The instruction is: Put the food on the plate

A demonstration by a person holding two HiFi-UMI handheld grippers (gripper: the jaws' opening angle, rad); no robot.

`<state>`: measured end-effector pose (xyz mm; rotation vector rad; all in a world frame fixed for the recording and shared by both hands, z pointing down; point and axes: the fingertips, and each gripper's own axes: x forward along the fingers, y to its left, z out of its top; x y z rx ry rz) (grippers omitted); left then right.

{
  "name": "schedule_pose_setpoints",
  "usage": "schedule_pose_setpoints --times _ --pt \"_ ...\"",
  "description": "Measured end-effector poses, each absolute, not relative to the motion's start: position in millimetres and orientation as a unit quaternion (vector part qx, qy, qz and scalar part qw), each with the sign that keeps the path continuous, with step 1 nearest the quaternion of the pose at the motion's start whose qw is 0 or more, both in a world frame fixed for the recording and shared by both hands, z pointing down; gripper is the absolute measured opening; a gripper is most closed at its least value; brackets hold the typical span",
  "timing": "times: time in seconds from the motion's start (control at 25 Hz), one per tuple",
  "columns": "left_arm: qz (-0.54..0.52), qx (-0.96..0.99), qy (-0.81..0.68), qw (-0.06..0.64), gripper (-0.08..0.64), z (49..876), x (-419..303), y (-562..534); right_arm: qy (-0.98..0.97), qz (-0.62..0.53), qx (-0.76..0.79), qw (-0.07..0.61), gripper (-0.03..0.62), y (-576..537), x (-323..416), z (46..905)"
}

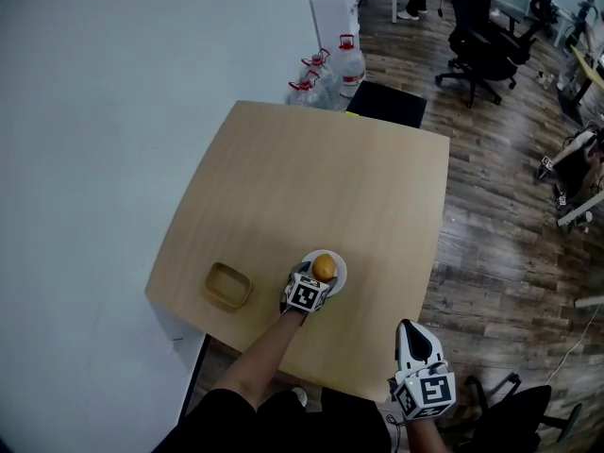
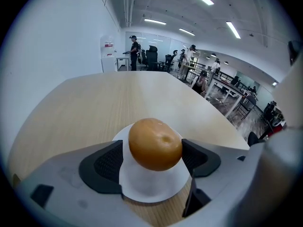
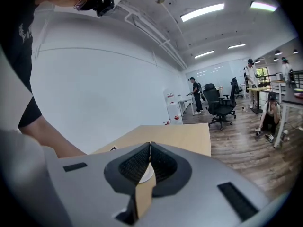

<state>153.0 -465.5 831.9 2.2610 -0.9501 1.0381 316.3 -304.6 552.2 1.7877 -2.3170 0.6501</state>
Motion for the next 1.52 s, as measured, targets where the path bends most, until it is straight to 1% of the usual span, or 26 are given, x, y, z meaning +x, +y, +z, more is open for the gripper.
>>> schedule_pose_setpoints --times 0.16,0.36,0.48,0.64,0.84,1.08,1.24,1.36,1.52 --pt "0.376 0.827 -0.338 0.244 0.354 826 147 -462 -0.771 0.219 0.594 0.07 0.06 -298 304 546" --pt "0.363 0.828 -0.341 0.258 0.353 809 136 -451 -0.765 0.215 0.606 0.036 0.06 -291 297 522" --pt "0.35 0.836 -0.337 0.255 0.354 797 130 -439 -0.77 0.191 0.608 0.046 0.06 -282 289 511" --pt "0.293 0.846 -0.359 0.264 0.354 765 111 -427 -0.759 0.162 0.628 0.057 0.06 -256 287 502" --pt "0.205 0.861 -0.373 0.277 0.354 710 86 -393 -0.743 0.17 0.644 0.063 0.06 -217 272 508" --pt "0.1 0.882 -0.378 0.263 0.353 626 42 -309 -0.754 0.167 0.634 0.044 0.06 -162 213 496" --pt "0.029 0.89 -0.382 0.247 0.353 570 9 -242 -0.762 0.149 0.628 0.051 0.06 -125 170 498" --pt "0.002 0.898 -0.376 0.226 0.353 530 -10 -186 -0.759 0.145 0.632 0.056 0.06 -93 143 496" --pt "-0.048 0.903 -0.36 0.231 0.351 472 -33 -117 -0.751 0.129 0.646 0.044 0.06 -50 126 473"
